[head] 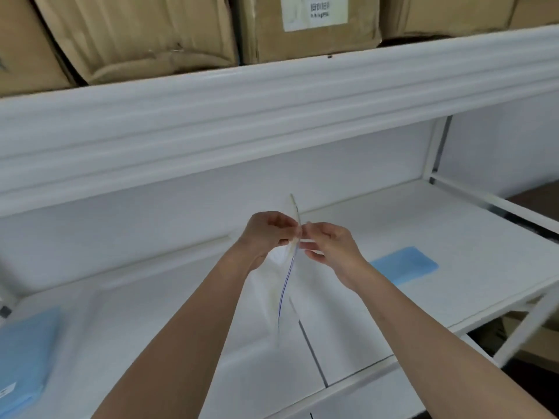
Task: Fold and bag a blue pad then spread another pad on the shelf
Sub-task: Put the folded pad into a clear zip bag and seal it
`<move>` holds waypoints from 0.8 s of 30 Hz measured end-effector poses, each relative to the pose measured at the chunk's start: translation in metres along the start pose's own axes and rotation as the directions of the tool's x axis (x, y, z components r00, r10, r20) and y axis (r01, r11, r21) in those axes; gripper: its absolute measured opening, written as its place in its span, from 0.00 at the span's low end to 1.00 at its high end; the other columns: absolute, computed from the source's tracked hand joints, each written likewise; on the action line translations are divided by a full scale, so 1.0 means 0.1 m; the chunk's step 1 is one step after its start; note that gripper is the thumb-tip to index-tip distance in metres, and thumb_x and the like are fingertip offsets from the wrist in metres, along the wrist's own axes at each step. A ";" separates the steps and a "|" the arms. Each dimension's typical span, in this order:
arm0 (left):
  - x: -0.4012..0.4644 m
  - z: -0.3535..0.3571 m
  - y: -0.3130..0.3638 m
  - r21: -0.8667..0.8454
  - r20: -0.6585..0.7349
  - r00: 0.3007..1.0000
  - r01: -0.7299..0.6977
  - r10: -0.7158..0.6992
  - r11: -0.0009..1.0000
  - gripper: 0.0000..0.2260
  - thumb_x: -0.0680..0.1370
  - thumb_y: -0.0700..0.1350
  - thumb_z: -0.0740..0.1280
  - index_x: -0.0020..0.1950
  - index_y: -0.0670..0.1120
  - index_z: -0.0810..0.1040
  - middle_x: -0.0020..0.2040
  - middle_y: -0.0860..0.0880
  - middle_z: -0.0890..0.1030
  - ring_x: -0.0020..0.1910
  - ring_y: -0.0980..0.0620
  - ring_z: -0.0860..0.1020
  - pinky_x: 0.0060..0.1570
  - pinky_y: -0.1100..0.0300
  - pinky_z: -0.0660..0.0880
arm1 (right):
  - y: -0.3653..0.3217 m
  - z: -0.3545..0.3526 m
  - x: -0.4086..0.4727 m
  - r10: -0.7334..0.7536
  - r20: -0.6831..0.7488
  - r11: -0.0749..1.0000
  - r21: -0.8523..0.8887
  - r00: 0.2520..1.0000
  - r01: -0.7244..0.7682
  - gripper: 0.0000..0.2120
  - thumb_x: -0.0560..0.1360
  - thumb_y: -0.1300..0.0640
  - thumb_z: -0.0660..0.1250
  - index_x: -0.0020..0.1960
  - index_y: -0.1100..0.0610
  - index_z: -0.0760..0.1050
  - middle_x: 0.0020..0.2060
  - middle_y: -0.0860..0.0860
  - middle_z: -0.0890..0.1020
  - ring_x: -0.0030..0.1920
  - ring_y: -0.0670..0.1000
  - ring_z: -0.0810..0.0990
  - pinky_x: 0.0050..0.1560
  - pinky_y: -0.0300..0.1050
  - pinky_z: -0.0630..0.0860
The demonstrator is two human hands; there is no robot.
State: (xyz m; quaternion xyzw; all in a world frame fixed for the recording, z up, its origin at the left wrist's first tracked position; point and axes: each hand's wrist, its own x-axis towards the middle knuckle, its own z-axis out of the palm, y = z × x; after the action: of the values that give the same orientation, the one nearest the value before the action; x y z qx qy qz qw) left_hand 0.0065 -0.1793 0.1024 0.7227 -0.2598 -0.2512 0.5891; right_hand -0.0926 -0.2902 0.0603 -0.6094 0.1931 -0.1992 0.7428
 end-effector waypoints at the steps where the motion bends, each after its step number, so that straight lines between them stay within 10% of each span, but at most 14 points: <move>1: 0.08 0.02 0.07 0.009 0.005 1.000 -0.021 0.021 1.000 0.04 0.72 0.33 0.72 0.41 0.40 0.79 0.34 0.47 0.78 0.32 0.53 0.76 0.35 0.67 0.76 | -0.05 -0.02 0.04 0.007 0.044 1.000 -0.017 0.999 -0.006 0.11 0.75 0.51 0.69 0.53 0.57 0.79 0.47 0.51 0.85 0.48 0.50 0.84 0.48 0.41 0.79; 12: 0.58 0.50 0.26 0.207 -0.046 0.993 -0.100 0.112 0.973 0.07 0.72 0.34 0.70 0.47 0.44 0.82 0.33 0.50 0.75 0.34 0.53 0.74 0.39 0.64 0.72 | -0.16 -0.46 0.37 0.022 -0.140 0.983 0.182 0.990 0.003 0.07 0.76 0.60 0.67 0.51 0.63 0.78 0.44 0.58 0.85 0.43 0.56 0.85 0.42 0.42 0.80; 20: 0.71 1.07 0.08 0.639 -0.137 0.965 0.258 -0.223 0.724 0.04 0.72 0.38 0.68 0.44 0.41 0.74 0.36 0.47 0.75 0.32 0.49 0.78 0.36 0.60 0.76 | -0.07 -1.22 0.68 0.121 -0.151 0.961 0.264 0.981 -0.078 0.05 0.78 0.67 0.60 0.48 0.62 0.74 0.45 0.59 0.84 0.40 0.54 0.84 0.38 0.37 0.80; 24: 0.88 1.27 0.10 0.654 -0.353 0.935 0.225 0.027 0.722 0.08 0.71 0.33 0.59 0.46 0.44 0.70 0.44 0.46 0.76 0.42 0.43 0.80 0.39 0.52 0.76 | -0.02 -1.75 0.89 0.162 -0.155 0.980 0.138 0.975 -0.141 0.06 0.76 0.68 0.61 0.51 0.62 0.74 0.41 0.58 0.83 0.37 0.52 0.82 0.34 0.34 0.79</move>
State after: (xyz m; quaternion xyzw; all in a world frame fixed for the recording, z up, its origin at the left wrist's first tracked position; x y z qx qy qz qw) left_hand -0.0146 -0.3319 0.0842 0.9335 -0.1892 -0.0415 0.3018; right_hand -0.1106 -0.4827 0.0267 -0.5258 0.2872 -0.2037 0.7743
